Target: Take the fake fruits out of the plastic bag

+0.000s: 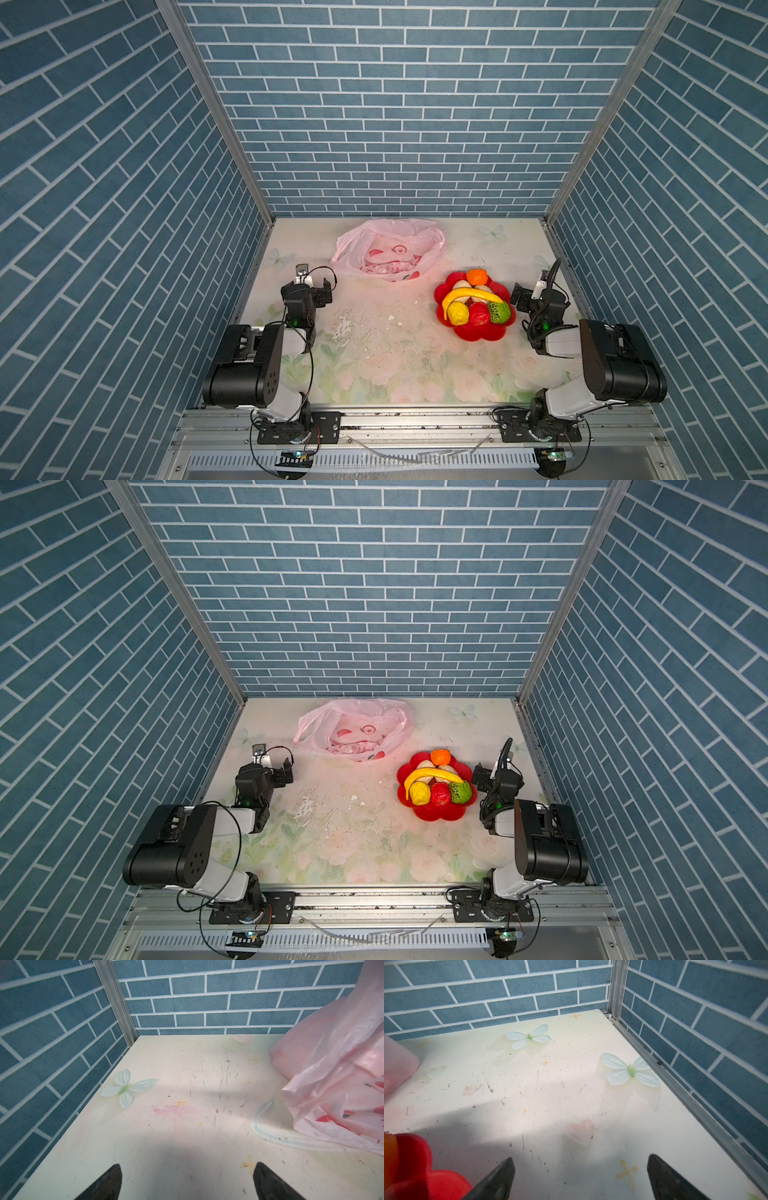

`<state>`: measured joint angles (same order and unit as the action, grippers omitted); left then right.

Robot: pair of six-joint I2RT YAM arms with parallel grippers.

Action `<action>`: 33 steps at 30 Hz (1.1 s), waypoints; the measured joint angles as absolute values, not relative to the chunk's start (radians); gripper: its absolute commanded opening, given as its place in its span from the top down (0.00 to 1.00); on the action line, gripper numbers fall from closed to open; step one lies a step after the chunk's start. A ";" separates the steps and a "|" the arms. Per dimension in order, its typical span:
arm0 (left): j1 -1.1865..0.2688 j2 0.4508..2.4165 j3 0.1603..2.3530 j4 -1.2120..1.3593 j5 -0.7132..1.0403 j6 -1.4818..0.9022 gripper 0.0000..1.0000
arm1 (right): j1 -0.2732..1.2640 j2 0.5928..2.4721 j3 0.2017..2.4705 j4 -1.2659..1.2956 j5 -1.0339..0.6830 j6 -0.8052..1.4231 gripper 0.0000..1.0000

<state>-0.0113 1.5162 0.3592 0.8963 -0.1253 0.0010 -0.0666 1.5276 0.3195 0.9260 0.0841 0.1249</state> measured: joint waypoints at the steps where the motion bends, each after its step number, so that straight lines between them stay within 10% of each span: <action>1: -0.011 1.516 0.359 0.896 -0.125 0.001 0.01 | -0.067 1.528 0.319 0.923 0.082 0.125 0.01; 33: -0.011 1.516 0.359 0.896 -0.126 0.001 0.01 | -0.066 1.528 0.320 0.905 0.079 0.125 0.01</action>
